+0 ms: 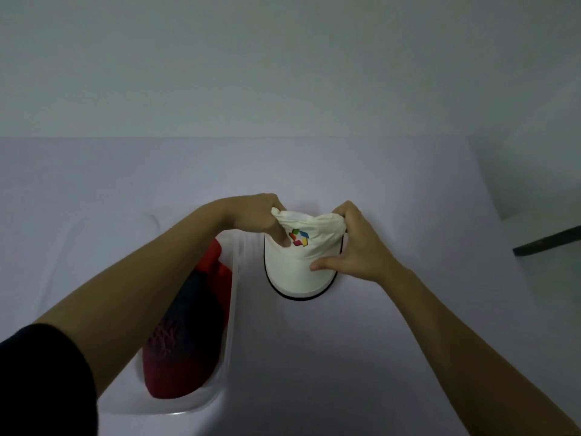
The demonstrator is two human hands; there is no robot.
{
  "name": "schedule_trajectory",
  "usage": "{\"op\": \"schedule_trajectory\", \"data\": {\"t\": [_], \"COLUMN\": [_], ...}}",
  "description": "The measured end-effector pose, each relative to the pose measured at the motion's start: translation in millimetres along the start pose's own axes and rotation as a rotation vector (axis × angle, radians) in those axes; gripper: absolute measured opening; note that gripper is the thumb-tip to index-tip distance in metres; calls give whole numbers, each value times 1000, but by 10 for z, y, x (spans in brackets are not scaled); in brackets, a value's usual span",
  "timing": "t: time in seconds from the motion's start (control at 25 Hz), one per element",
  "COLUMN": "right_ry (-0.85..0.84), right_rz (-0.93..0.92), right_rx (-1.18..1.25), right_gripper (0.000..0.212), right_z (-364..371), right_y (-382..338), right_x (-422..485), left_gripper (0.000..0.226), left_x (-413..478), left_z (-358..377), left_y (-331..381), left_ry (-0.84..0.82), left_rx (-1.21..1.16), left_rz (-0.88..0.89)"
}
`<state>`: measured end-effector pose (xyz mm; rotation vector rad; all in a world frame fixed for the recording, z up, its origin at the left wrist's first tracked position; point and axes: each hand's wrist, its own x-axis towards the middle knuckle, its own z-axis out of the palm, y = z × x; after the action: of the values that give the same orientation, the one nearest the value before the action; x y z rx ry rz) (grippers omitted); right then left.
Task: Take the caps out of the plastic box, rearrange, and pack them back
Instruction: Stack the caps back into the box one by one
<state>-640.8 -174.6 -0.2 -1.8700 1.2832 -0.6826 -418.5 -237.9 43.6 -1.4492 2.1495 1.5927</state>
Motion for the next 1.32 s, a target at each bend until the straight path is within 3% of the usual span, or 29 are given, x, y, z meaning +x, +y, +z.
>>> {"op": "schedule_trajectory", "data": {"t": [0.08, 0.16, 0.24, 0.36, 0.44, 0.56, 0.64, 0.76, 0.84, 1.08, 1.2, 1.32], "right_ry": [167, 227, 171, 73, 45, 11, -25, -121, -167, -119, -43, 37], "right_rz": [7, 164, 256, 187, 153, 116, 98, 73, 57, 59, 161, 387], "right_rx": [135, 380, 707, 1061, 1191, 1308, 1347, 1346, 1334, 1211, 1065, 1007], "right_gripper": [93, 111, 110, 90, 86, 83, 81, 69, 66, 77, 83, 67], "right_z": [50, 185, 352, 557, 650, 804, 927, 1097, 1215, 1482, 1575, 1587], "right_y": [-137, -333, -528, -815, -973, -1198, -1346, -1549, -1670, -1881, -1803, -1648], "right_x": [-134, -268, -357, -424, -430, -427, -402, -357, -297, -14, 171, 328], "left_gripper": [25, 14, 6, 7, 19, 71, 83, 48, 40, 36, 48, 63], "left_x": [-259, -542, -771, -1074, -1232, -1467, -1637, -1874, -2009, -2185, -2244, -2298], "left_z": [-82, -136, -165, -178, -188, -217, -270, -332, -386, -634, -810, -1040], "left_y": [26, 74, 129, 136, 116, 17, -108, -266, -371, -777, -1060, -1308], "left_ry": [59, 101, 126, 133, 137, 135, 100, -46, -74, 71, 160, 234], "left_rx": [-84, -147, -169, -152, -189, -304, -419, -453, -441, -501, -553, -579], "left_rz": [57, 109, 152, 183, 190, 224, 208, 130, 115, 150, 182, 178]}}
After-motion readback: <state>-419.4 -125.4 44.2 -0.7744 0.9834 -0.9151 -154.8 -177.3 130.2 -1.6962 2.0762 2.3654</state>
